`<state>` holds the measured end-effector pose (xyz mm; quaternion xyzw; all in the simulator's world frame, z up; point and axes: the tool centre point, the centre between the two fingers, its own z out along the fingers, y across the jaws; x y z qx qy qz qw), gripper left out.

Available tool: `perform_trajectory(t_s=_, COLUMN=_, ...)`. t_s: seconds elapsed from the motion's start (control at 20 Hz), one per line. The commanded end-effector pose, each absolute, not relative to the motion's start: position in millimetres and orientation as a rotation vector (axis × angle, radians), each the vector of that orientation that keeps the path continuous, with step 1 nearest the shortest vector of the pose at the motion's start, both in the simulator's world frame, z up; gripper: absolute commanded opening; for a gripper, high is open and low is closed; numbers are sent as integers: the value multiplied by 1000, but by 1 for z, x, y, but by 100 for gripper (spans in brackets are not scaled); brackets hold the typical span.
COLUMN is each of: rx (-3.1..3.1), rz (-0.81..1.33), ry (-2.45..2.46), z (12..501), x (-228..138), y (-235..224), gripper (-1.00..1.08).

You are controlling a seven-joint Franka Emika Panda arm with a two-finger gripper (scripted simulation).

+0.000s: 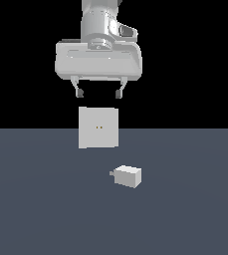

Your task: Plug the charger into the wall socket.

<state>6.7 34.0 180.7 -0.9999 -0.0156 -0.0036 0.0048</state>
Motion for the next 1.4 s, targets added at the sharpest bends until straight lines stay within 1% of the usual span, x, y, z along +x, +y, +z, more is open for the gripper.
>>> perform_trajectory(t_s=0.0, rx=-3132, rz=-11, ry=-49, z=181, x=7, y=34, gripper=100)
perform_trajectory(t_s=0.55, rx=-3119, rz=-42, ry=-156, z=174, x=-2, y=32, gripper=100)
perform_trajectory(t_s=1.35, rx=-3027, rz=-164, ry=-576, z=143, x=-31, y=20, gripper=100)
